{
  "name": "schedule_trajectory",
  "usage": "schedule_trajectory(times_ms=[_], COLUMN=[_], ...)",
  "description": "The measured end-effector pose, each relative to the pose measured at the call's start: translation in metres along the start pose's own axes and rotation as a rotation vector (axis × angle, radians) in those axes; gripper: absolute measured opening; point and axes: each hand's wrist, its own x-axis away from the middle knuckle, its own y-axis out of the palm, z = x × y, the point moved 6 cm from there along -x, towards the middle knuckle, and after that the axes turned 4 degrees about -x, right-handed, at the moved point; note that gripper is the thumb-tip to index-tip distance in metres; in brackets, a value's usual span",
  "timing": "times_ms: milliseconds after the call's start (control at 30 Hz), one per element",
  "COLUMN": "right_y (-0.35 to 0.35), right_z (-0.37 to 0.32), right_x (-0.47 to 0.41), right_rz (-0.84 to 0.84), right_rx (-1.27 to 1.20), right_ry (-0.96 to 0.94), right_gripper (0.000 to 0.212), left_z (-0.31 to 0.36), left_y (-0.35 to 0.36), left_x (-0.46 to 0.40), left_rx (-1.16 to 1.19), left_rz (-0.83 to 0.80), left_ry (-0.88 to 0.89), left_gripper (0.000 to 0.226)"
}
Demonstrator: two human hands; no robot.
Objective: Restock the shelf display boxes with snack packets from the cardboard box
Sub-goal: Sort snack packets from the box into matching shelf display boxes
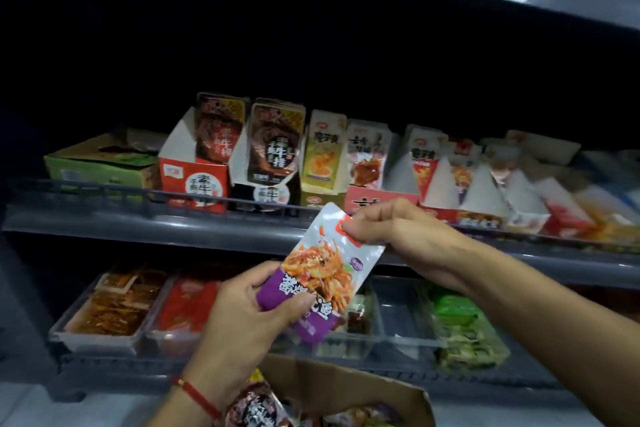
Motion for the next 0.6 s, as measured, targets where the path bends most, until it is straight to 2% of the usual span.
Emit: schedule_trajectory(times_ms=[100,233,300,433,500,600], right_y=[-0.033,-0.085,-0.115,-0.189,-0.226,-0.27], right_z=[0.005,0.0,-0.01,-0.043,-0.052,-0.049], right_x=[0.029,0.055,0.065,0.083,0.083,0.064], right_rz=[0.025,0.147,0.269,0.657,0.772,0.875], right_rx=[0.056,0.092,0.179,0.618,0.687,0.758], right_ry=[0.004,-0.031,-0.119,-0.322,-0.349,-0.336], right_gripper=[0.018,0.023,0.021,0.007,0.005,0.012], left_z=[-0.006,0.007,0.016,0.019,0.015,0.008], left_y=[0.033,0.08,0.107,0.134,0.14,0.142], left_x=[0.001,-0.008,-0.017,-0.029,-0.03,-0.031], left_rx=[-0.008,0.015,-0.002,-0.127,-0.189,-0.261], left_rz=[-0.054,-0.087,-0.137,-0.202,-0.192,-0.163], left_ry=[-0.016,-0.025,-0.026,-0.041,-0.046,-0.048], left_gripper=[0.029,0.031,0.033,0.033,0.033,0.033])
